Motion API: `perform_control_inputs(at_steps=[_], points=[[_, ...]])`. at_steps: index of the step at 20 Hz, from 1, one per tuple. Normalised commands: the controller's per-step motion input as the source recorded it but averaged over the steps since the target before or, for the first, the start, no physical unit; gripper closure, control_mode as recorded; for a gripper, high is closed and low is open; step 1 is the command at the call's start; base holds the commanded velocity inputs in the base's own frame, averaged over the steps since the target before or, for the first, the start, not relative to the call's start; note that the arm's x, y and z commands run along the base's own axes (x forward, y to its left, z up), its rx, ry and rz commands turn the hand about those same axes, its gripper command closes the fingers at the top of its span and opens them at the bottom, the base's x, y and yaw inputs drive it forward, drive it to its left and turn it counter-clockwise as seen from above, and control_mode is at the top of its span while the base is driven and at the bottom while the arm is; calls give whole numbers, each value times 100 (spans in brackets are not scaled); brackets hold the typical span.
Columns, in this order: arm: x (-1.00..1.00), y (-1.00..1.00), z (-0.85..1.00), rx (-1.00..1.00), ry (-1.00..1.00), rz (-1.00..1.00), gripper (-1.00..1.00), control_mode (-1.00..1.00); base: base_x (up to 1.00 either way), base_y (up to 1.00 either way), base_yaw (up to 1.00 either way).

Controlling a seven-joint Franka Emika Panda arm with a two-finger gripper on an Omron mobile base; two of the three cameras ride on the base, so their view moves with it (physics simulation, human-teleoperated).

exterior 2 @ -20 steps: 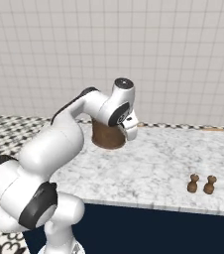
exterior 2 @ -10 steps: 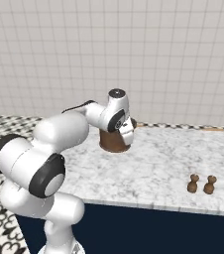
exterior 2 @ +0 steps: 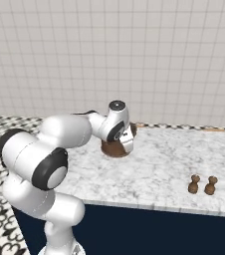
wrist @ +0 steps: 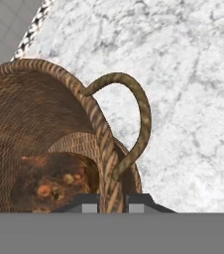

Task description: Open the cabinet, pick up the bread from the cabinet and place it in the basket. Then move the basket to the dining counter.

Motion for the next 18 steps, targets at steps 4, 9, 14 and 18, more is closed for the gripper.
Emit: perform_control_inputs(at_steps=[4,9,14,18], points=[[7,0,-14,0,-3,-2,100,-100,0,0,0],[0,0,0,0,0,0,-100,-100,0,0,0],[0,-1,42,0,-1,0,-100,-100,0,0,0],[-25,-2,99,1,0,0,-100,-100,0,0,0]])
